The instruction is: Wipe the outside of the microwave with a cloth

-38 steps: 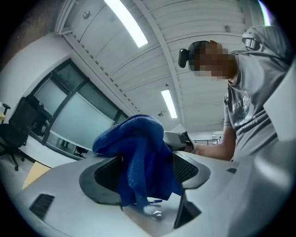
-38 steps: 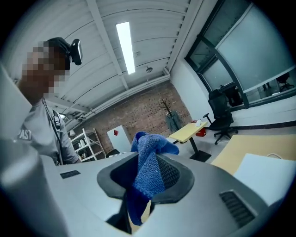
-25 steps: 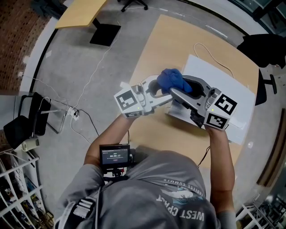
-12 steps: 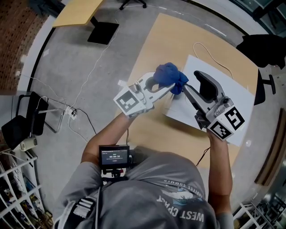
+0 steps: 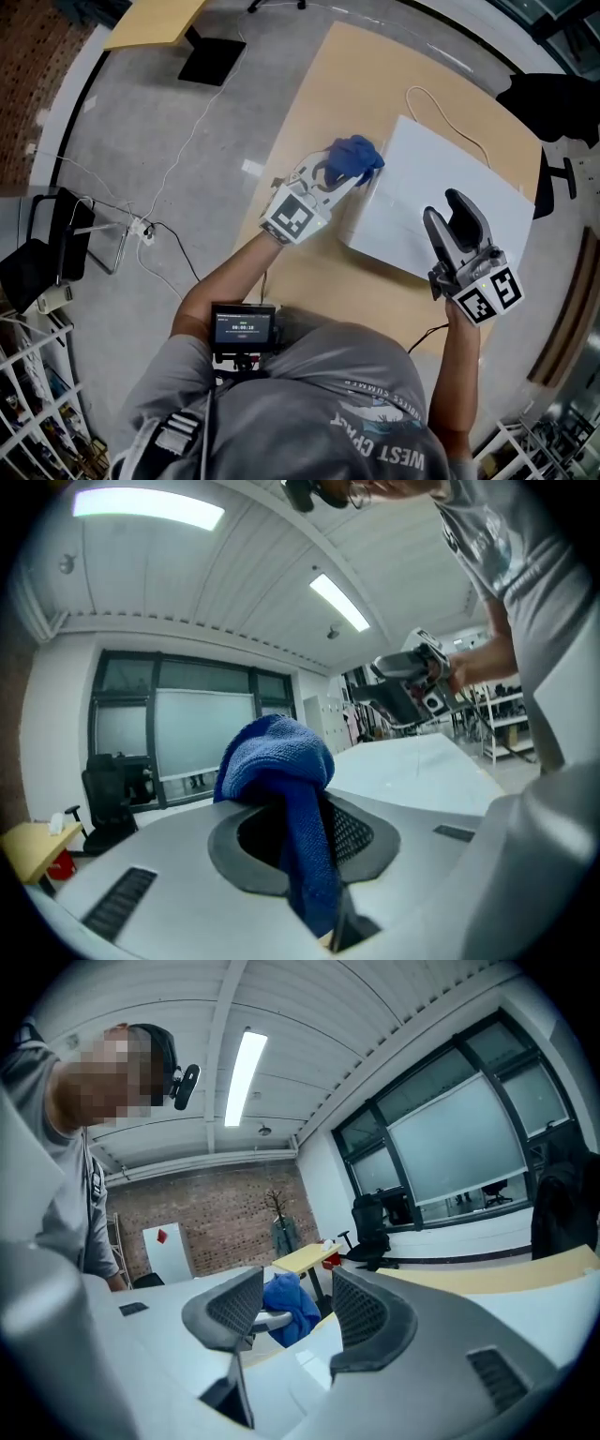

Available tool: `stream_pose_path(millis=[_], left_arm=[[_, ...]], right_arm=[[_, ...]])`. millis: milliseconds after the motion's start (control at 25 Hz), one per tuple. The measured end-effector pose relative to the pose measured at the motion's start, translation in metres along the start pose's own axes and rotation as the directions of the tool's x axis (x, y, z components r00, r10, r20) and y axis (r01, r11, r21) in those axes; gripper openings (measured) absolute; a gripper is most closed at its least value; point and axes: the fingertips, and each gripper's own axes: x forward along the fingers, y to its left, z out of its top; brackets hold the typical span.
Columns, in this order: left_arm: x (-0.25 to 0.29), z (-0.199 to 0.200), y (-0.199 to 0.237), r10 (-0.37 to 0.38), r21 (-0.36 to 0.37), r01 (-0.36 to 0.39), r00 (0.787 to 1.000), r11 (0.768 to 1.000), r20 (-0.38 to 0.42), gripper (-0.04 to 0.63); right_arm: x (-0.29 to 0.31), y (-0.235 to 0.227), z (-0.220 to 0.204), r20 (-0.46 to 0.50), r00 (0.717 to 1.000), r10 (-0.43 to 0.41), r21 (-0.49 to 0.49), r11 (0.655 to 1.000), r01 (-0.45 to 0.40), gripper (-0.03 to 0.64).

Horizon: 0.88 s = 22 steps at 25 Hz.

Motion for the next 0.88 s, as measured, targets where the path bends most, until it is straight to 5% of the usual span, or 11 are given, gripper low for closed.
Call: stream_pose_path(millis=[320,880], left_arm=[[0.021,-0.058,-0.026,-0.069,0.146,0.099,0.978,0.984,-0.197,0.086],[0.035,-0.144,-0.045,-0.125,0.126,0.180,0.926,0.975,-0.355,0.086]], right_arm=[[-0.016,-0.012,-0.021,-0.025,0.998,-0.059,0.053,0.997,0.061,0.233],[-0.017,-0.024,-0.036,-0.036,0.994,-0.099,0.095,0.990,0.102,0.233]])
